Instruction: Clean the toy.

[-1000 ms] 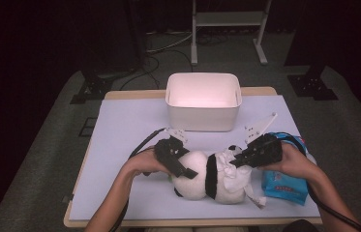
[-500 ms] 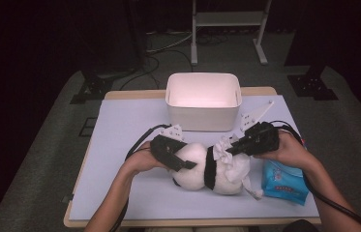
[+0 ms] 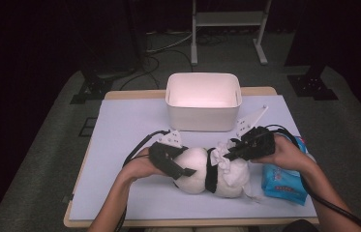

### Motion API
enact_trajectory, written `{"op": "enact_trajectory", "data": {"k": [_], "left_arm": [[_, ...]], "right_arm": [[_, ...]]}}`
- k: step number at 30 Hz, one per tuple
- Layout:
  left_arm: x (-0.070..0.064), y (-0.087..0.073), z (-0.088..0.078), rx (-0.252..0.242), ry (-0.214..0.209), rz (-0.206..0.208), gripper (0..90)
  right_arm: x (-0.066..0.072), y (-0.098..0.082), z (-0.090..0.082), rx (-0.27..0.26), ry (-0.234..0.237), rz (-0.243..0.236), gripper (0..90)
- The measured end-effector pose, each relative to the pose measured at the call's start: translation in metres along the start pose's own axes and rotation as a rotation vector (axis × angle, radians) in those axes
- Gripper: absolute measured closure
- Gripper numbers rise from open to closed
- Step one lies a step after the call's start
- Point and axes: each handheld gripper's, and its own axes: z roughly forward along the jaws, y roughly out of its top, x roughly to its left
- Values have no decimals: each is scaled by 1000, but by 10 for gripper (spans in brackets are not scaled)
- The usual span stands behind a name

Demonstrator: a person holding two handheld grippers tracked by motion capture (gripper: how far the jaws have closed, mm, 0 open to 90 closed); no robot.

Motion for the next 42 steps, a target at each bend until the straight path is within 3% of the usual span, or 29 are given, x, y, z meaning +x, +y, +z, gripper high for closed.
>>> {"op": "enact_trajectory", "data": {"k": [10,16,19,21,25,28,37,42], "left_arm": [[5,-1,-6,16,-43,-43,93],[7,-3,2,35,-87,-66,55],[9,-4,9,56,-87,-72,40],[8,-5,12,60,-76,-64,66],[6,-7,7,41,-35,-36,204],[5,-7,3,29,2,-25,246],[2,-5,-17,29,123,20,263],[-2,-12,-17,40,114,0,253]], "right_arm": [[10,-13,-4,-16,23,-14,835],[11,-18,-5,-26,49,-13,835],[12,-17,-5,-23,51,-12,834],[13,-15,-4,-17,47,-15,834],[11,-10,-2,-10,29,-25,835],[10,-4,-2,-3,12,-23,835],[0,11,-11,29,-63,-21,832],[-1,11,-4,27,-49,-19,831]]}}
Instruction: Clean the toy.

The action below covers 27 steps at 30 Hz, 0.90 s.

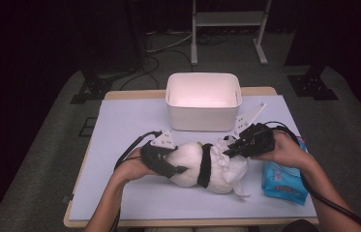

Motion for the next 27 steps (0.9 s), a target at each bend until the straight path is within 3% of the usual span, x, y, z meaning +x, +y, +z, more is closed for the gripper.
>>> {"op": "enact_trajectory", "data": {"k": [6,10,13,21,25,27], "left_arm": [[2,-10,-1,-3,-66,-52,185],[5,-9,0,2,-103,-91,121],[8,-6,-1,1,-130,-96,96],[15,7,5,41,-196,-79,41],[15,11,10,62,-197,-60,36],[14,10,8,44,-181,-39,98]], "right_arm": [[3,-6,7,-18,37,-9,832],[6,-11,8,-29,53,-16,835],[8,-15,8,-34,65,-7,836],[10,-21,7,-34,94,-8,839],[9,-23,7,-35,106,-15,838],[9,-24,6,-35,106,0,838]]}}
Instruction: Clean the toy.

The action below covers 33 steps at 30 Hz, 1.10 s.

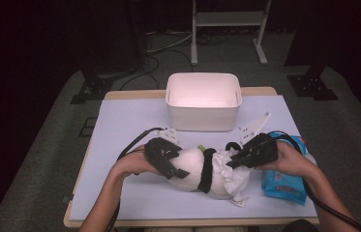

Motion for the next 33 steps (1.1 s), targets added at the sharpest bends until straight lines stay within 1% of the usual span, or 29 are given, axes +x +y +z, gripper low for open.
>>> {"op": "enact_trajectory", "data": {"k": [1,2,3,4,5,8,10,12,13,15,16,18,19,20,21,23,26,30,32,33], "left_arm": [[-1,-1,-1,-8,9,7,150],[-2,-2,-2,-20,27,18,208],[-3,-2,-3,-37,57,32,270],[-4,-3,-5,-45,69,33,314],[-6,-4,-5,-55,82,39,332],[-9,-7,-8,-73,119,38,356],[-8,-9,-9,-79,130,30,364],[-7,-12,-11,-86,143,11,370],[-6,-13,-12,-92,154,11,372],[-6,-15,-15,-103,179,7,376],[-6,-16,-18,-112,204,5,377],[-5,-17,-22,-107,224,-1,377],[-5,-17,-24,-109,240,5,377],[-6,-17,-24,-108,243,1,376],[-6,-18,-24,-108,242,4,373],[-9,-18,-22,-113,239,11,365],[-14,-18,-20,-119,235,21,357],[-21,-12,-18,-125,233,44,348],[-24,-8,-18,-114,240,61,343],[-24,-8,-18,-108,241,60,341]], "right_arm": [[-1,0,0,-4,0,1,837],[-1,0,-1,-5,-5,4,837],[-2,1,-1,-8,-12,5,837],[-2,1,-2,-9,-28,-4,838],[-2,3,-3,-7,-36,9,838],[-5,8,-4,0,-36,4,838],[-5,13,-4,6,-50,-4,838],[-6,19,-4,9,-62,-8,838],[-7,22,-4,12,-70,-10,838],[-8,26,-3,15,-81,-16,838],[-9,28,-3,18,-84,-15,837],[-12,32,-3,19,-99,-13,837],[-14,33,-3,20,-103,-9,837],[-15,33,-3,22,-105,-3,837],[-17,33,-3,31,-116,4,837],[-20,31,-2,28,-109,17,837],[-19,31,-1,12,-102,21,837],[-16,40,3,-3,-90,-7,836],[-13,45,7,4,-84,-18,835],[-12,47,9,13,-83,-28,835]]}}
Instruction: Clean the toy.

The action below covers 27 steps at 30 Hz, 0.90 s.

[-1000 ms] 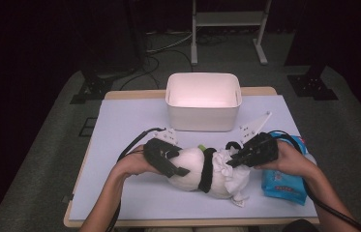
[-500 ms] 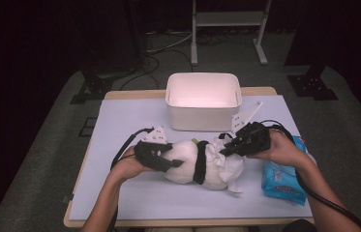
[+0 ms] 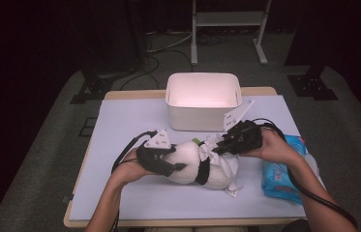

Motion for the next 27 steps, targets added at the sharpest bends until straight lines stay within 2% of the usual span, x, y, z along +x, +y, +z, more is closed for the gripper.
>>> {"op": "enact_trajectory", "data": {"k": [3,10,15,20,27], "left_arm": [[2,-4,0,-5,-15,-18,330],[5,-6,1,-16,-55,-47,269],[6,-6,2,-34,-74,-77,157],[6,-5,1,-52,-104,-78,113],[6,-4,-1,-55,-110,-71,106]], "right_arm": [[1,-2,3,10,-5,-1,834],[-3,-24,2,-38,21,54,837],[-1,-28,0,-47,19,52,837],[1,-32,-2,-54,21,51,836],[3,-34,-3,-46,26,46,835]]}}
